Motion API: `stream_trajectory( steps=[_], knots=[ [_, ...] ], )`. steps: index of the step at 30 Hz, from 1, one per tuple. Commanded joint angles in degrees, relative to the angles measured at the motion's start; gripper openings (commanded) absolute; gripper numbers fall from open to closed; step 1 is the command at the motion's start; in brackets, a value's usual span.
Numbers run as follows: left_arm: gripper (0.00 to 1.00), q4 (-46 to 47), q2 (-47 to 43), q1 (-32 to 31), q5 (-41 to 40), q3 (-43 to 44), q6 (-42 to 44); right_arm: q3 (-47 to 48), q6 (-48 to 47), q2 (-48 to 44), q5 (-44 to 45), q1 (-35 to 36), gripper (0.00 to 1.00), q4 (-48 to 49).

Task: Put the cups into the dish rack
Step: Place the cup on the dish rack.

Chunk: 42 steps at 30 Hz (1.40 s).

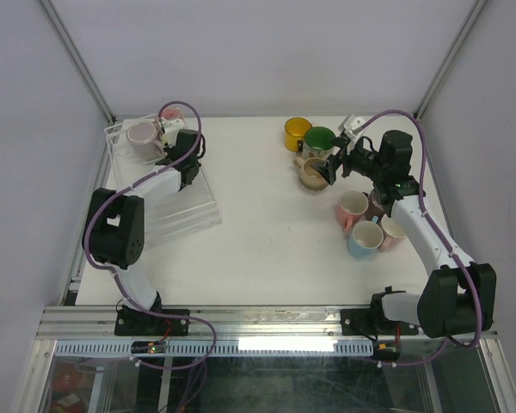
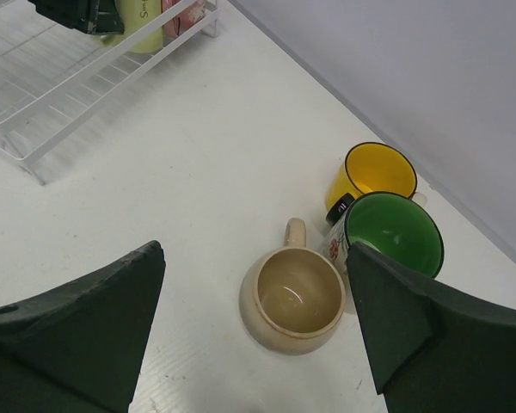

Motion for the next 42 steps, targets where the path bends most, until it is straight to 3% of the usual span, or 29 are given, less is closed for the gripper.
stream_trajectory(
  steps=[1, 8, 13, 25, 29, 31, 36, 42],
  knots=[
    [0.32, 10.2, -1.1, 0.3, -1.6, 3.3, 0.7, 0.3, -0.5, -1.4, 0.3, -0.5, 0.89, 0.8],
    [0.55, 10.1, -2.9, 0.3, 1.7, 2.9, 0.9, 0.6, -0.7, -1.1, 0.2, -0.5, 0.89, 0.6],
    [0.59, 9.1, -8.0, 0.3, 6.6, 1.5, 1.0, 0.8, -0.9, -0.9, 0.2, -0.5, 0.89, 0.4],
    [0.42, -1.8, -18.4, 3.3, 16.0, -0.1, -3.6, 1.4, -0.6, -0.1, -0.6, -0.5, 0.89, 0.3],
    [0.16, -7.8, -20.0, 8.9, 25.6, 0.5, -6.0, 1.1, -0.5, -0.4, -0.5, -0.5, 0.89, 0.1],
    [0.1, -8.7, -20.0, 11.1, 31.0, -0.5, -5.6, 0.8, -0.5, -0.6, -0.5, -0.5, 0.89, 0.1],
    [0.06, -8.9, -21.7, 13.5, 39.4, -3.1, -2.8, 0.4, -0.1, -0.5, -1.0, -0.5, 0.89, 0.3],
    [0.06, -8.0, -15.4, 14.2, 38.0, -2.1, -1.5, 0.8, 0.3, -0.1, -1.6, -0.5, 0.89, 0.7]
  ],
)
